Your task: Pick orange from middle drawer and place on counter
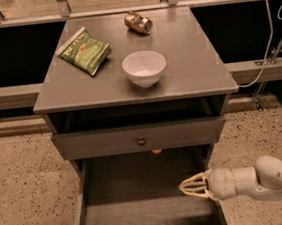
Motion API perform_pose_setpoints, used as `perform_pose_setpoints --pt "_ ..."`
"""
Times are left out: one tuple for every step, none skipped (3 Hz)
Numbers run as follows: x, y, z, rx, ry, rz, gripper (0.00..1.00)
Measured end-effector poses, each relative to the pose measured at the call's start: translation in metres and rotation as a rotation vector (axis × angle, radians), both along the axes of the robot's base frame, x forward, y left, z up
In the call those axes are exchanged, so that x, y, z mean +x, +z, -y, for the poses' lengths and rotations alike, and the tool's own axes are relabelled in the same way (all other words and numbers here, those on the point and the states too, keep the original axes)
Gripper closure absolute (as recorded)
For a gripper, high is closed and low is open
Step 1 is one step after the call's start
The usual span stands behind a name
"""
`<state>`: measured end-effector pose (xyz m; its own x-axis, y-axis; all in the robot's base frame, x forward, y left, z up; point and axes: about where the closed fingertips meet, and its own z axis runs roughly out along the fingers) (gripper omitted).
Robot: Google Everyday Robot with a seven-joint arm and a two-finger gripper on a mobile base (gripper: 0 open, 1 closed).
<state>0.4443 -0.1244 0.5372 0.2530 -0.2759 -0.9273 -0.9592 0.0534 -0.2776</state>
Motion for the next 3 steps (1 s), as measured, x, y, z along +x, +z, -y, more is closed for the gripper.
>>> perform_pose_setpoints --pt "0.003 0.022 0.019 -0.022 -0.049 0.008 1.0" --pt "0.011 0.005 0.003 -0.049 -0.089 -0.052 0.82" --pt "0.018 -0.02 -0.022 -0.093 -0.174 -0.111 0.57"
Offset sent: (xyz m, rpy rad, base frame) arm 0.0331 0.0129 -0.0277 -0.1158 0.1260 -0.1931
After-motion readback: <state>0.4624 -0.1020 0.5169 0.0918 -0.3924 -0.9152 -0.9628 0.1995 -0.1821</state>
